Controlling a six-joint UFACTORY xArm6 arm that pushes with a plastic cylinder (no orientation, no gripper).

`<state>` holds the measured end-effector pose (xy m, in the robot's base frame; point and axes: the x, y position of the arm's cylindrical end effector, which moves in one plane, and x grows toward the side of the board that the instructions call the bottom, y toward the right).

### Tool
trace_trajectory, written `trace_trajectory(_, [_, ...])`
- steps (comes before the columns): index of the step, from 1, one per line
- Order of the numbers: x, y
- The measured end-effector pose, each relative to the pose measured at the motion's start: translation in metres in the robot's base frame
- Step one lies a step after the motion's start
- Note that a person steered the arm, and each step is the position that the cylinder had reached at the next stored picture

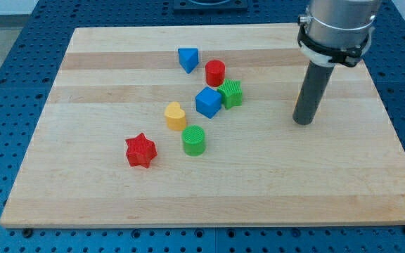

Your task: Slide the yellow hexagon diagonally top right to the green star

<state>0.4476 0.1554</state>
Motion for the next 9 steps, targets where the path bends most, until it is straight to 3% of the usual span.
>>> trace_trajectory(2, [0.038, 0.045])
trace_trajectory(3, [0.009, 0.055])
trace_trajectory(6, [-0.014, 0.042])
trace_trajectory(9, [-0.028, -0.016])
